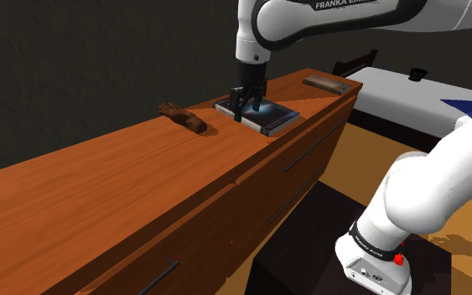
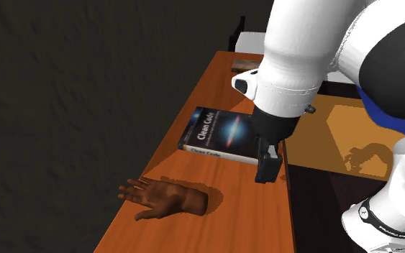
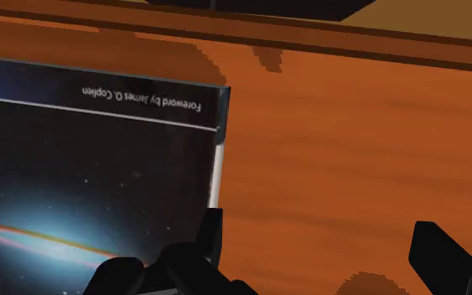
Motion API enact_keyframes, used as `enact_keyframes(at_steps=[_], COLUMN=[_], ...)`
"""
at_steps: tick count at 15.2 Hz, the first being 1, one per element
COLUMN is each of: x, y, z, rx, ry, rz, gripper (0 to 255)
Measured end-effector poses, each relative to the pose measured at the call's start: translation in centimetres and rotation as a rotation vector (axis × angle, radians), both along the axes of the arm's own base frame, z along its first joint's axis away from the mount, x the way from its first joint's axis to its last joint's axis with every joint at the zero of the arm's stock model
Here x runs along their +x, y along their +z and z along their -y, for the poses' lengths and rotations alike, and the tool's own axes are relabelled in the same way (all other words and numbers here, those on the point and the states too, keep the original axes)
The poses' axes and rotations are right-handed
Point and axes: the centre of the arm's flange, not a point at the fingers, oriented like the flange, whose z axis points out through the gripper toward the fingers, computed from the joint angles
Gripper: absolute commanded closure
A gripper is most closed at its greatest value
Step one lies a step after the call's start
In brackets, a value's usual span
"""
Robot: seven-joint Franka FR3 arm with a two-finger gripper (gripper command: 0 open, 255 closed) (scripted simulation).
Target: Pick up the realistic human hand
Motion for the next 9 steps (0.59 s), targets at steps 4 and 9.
enact_keyframes(at_steps=[4,9], x=[4.0,8.6], y=[-0.6,-0.5], z=[-3.1,-6.6], rx=[-0.007,-0.016], ry=[0.048,0.109], rz=[0.045,0.101], gripper=[0,0])
